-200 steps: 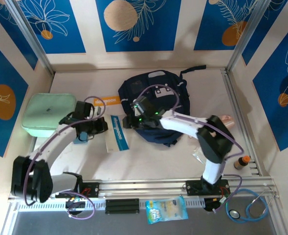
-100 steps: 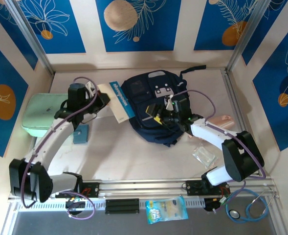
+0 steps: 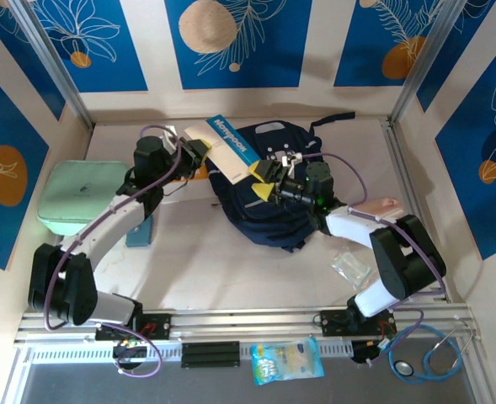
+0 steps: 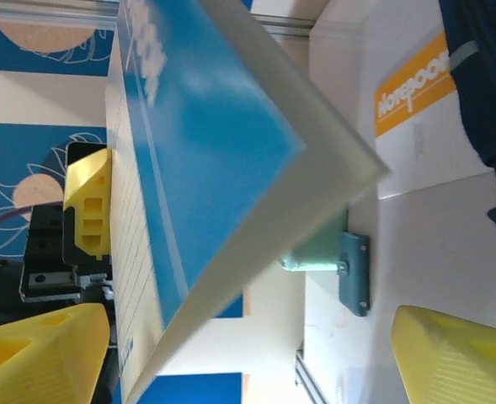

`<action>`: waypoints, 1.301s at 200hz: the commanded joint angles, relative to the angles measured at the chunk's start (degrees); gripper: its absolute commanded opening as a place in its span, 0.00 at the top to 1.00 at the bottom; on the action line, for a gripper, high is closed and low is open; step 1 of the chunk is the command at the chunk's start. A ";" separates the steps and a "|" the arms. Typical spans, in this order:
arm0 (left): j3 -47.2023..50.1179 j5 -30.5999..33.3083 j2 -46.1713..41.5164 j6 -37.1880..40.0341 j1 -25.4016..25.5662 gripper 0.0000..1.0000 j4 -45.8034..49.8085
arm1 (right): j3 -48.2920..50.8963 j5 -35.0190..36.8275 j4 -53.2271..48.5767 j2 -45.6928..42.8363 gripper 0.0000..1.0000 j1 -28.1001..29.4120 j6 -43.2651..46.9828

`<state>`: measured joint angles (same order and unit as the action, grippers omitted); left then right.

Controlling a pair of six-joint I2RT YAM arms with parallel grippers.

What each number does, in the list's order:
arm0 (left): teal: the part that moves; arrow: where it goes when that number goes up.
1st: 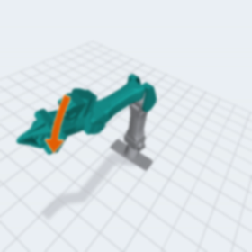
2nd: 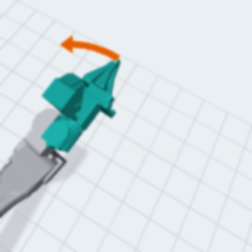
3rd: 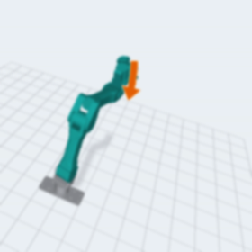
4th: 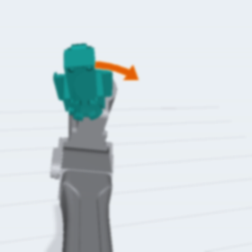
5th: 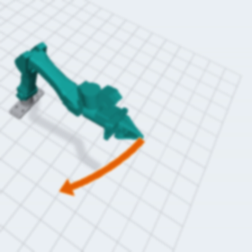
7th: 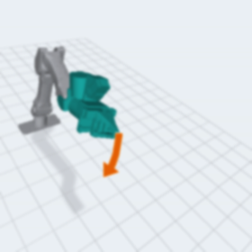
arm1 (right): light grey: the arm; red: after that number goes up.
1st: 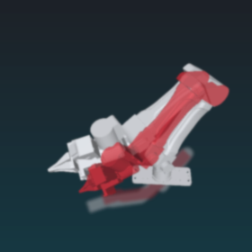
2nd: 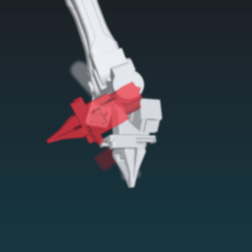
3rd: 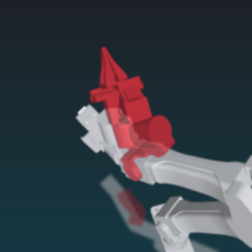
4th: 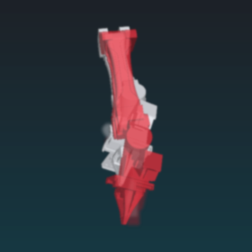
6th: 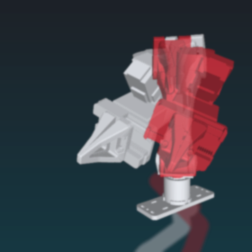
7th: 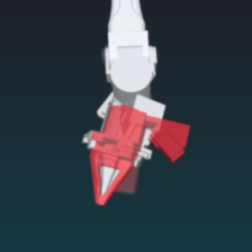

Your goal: Pack the student bag

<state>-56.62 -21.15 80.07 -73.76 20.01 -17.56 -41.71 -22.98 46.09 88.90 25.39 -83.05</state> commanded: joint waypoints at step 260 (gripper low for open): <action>-18.62 17.89 12.89 59.84 22.59 0.05 37.82 | -6.85 16.31 -62.17 -32.87 1.00 -19.33 37.08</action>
<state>-70.06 -7.42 86.46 -28.93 38.85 9.85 -46.33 -15.90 1.74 59.70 8.38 -54.39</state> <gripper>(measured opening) 0.949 0.063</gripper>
